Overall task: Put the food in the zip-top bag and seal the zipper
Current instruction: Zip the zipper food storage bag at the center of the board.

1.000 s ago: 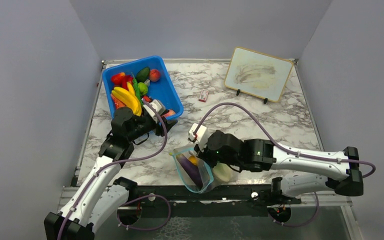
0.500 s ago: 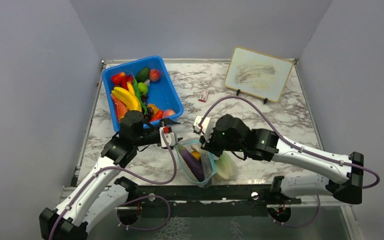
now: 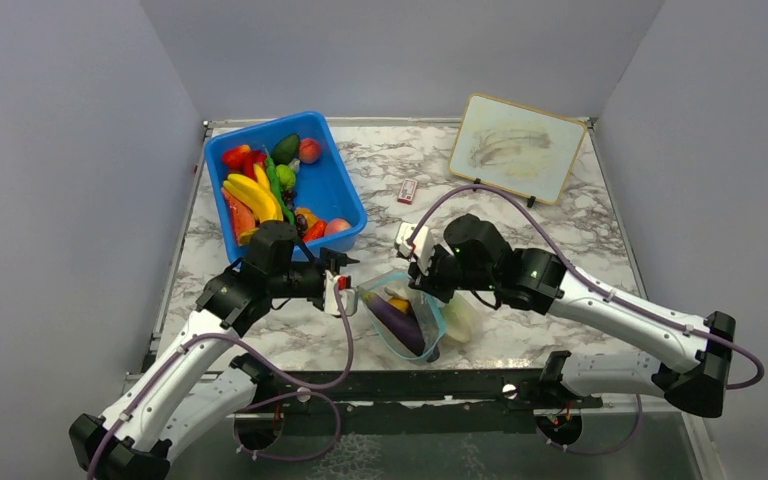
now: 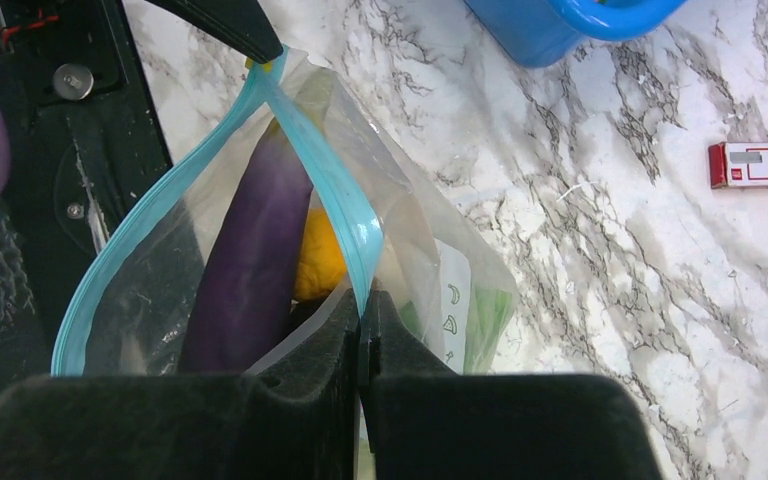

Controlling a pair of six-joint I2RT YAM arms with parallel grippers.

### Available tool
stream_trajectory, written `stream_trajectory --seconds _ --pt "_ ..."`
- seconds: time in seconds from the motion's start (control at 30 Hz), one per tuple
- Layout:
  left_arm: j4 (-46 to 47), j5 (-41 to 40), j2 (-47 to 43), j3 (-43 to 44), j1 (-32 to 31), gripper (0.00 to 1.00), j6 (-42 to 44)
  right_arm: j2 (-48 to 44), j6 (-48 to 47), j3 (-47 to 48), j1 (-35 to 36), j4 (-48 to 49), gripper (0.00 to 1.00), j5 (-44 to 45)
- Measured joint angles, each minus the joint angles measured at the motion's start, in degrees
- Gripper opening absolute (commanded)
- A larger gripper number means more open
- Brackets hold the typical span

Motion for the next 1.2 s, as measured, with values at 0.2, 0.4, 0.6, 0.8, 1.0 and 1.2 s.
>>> stream_trajectory --seconds 0.2,0.4,0.6,0.8,1.0,1.2 --pt "-5.2 -0.37 0.07 2.64 -0.66 0.57 1.6 -0.98 -0.9 -0.17 -0.9 -0.02 0.01 -1.22" --pt "-9.49 0.72 -1.05 2.97 -0.66 0.57 1.66 -1.18 -1.18 -0.17 -1.29 -0.02 0.01 -1.53" --pt "-10.58 2.58 -2.29 3.1 -0.66 0.56 1.6 -2.27 -1.16 -0.7 -1.53 0.0 0.01 -1.68" --pt "-5.99 3.41 -2.6 -1.05 -0.7 0.5 0.61 -2.43 -1.16 -1.01 -1.55 0.04 0.01 -1.75" --pt "-2.19 3.41 -1.4 -3.04 -1.36 0.37 0.42 -2.64 -1.16 -1.01 -1.57 0.04 0.01 -1.9" --pt "2.99 4.98 -0.07 -4.61 -1.51 0.11 0.11 -2.93 -1.14 -1.01 -1.57 0.04 0.01 -2.08"
